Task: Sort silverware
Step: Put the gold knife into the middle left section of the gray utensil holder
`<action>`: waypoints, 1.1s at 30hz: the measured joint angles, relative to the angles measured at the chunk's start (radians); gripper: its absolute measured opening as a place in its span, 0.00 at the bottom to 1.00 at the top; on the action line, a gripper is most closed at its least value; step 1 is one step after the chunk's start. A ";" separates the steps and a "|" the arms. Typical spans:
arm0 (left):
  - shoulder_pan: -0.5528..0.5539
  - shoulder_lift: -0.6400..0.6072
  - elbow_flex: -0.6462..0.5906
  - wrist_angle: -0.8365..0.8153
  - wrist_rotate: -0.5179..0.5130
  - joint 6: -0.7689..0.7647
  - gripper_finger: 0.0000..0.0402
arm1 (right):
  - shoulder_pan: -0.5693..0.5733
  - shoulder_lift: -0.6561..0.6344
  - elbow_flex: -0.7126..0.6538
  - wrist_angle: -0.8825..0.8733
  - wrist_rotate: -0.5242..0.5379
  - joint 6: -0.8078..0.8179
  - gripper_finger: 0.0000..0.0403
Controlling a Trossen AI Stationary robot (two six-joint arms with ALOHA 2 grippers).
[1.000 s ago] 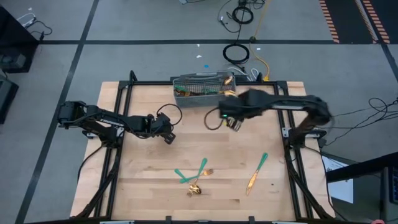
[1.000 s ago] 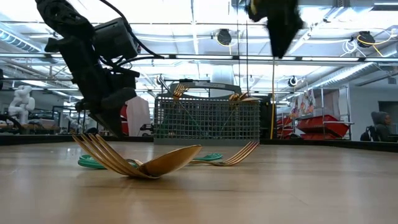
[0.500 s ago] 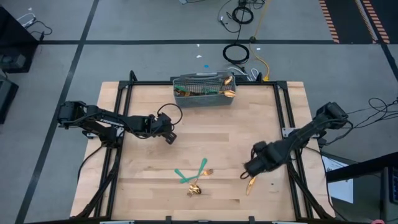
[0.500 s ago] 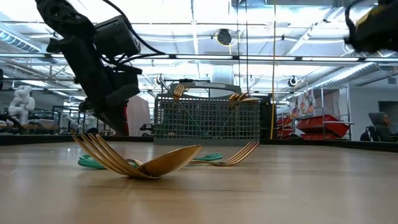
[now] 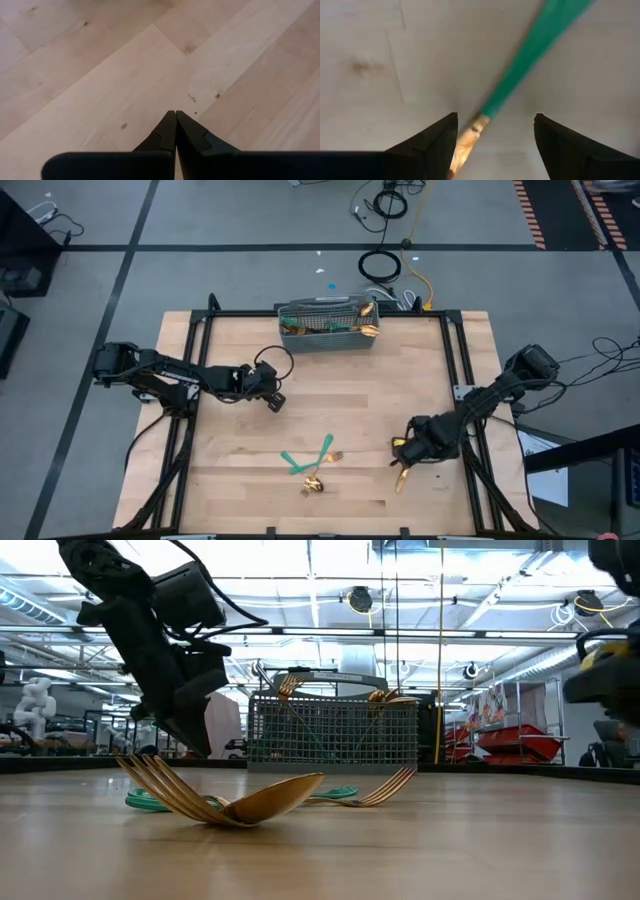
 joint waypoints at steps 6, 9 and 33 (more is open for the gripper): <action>0.000 0.000 0.000 0.000 0.001 0.001 0.02 | -0.029 0.005 -0.027 0.078 0.025 0.020 0.61; 0.000 0.000 0.000 0.000 0.001 0.020 0.02 | -0.041 0.014 -0.031 0.053 0.009 0.050 0.60; 0.000 0.000 0.000 0.034 0.000 0.025 0.02 | -0.157 0.019 -0.085 0.104 0.006 -0.162 0.01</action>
